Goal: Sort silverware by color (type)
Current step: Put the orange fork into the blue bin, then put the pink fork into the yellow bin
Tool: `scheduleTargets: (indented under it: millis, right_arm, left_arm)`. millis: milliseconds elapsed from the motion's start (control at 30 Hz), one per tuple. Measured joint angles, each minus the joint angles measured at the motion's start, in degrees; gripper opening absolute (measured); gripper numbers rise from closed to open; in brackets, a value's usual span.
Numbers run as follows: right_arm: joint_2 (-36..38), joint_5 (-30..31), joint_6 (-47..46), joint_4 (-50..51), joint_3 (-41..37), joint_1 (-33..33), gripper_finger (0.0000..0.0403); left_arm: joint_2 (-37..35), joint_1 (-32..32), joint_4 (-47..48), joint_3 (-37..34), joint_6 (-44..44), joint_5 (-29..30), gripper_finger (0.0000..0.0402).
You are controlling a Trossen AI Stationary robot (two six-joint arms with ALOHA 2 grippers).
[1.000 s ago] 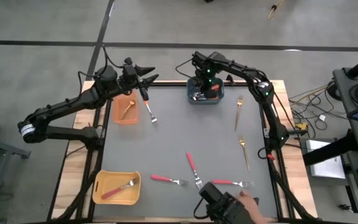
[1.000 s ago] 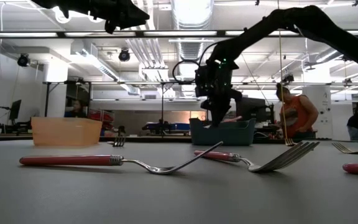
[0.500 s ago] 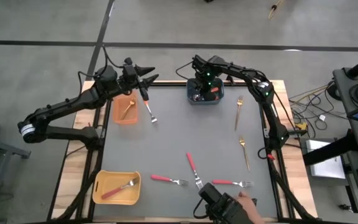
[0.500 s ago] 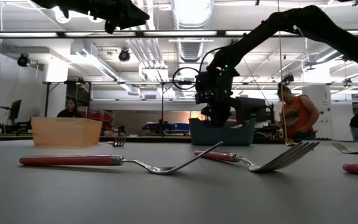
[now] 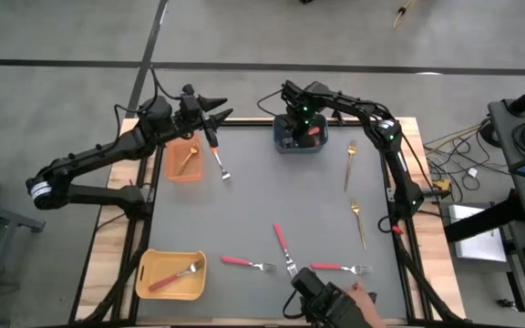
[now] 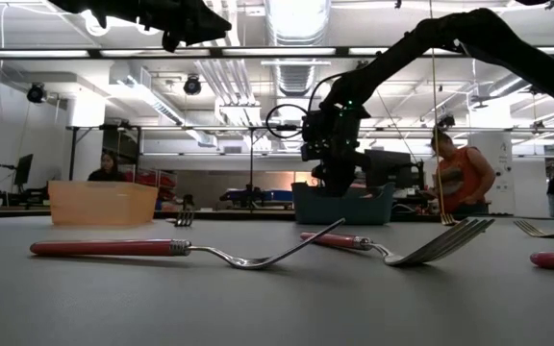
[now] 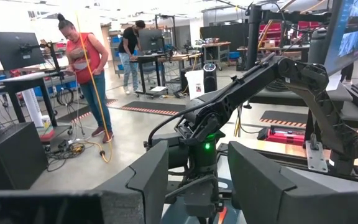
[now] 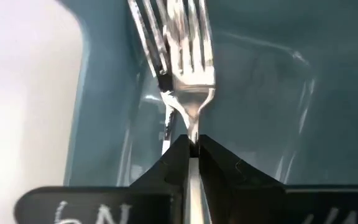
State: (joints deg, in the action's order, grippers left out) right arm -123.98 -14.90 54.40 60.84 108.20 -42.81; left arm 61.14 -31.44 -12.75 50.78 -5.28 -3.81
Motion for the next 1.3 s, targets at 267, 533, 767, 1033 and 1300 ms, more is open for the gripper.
scheduleTargets:
  millis: [267, 533, 767, 1033, 1300]
  right_arm:
    - [0.0, 0.0, -2.1, 0.1, 0.0, 0.0, 0.0071]
    - [2.9, 0.0, -5.6, 2.2, 0.0, 0.2, 0.0065]
    - [8.1, -0.6, -11.7, 3.7, 0.0, 1.2, 0.0059]
    - [16.7, -3.8, -16.4, 1.9, -4.5, 5.0, 0.0058]
    - [26.7, -3.5, -22.3, -6.5, -14.0, 11.4, 0.0058]
  left_arm:
    - [0.0, 0.0, 0.0, 0.0, 0.0, 0.0, 0.0149]
    - [0.0, 0.0, 1.6, -0.2, 1.4, 0.0, 0.0149]
    - [0.0, 0.6, 9.2, -0.4, 3.0, -0.1, 0.0149]
    - [0.0, 5.0, 14.3, -1.5, 3.3, -0.2, 0.0149]
    - [0.0, 13.3, 17.4, -1.6, 3.9, -0.2, 0.0149]
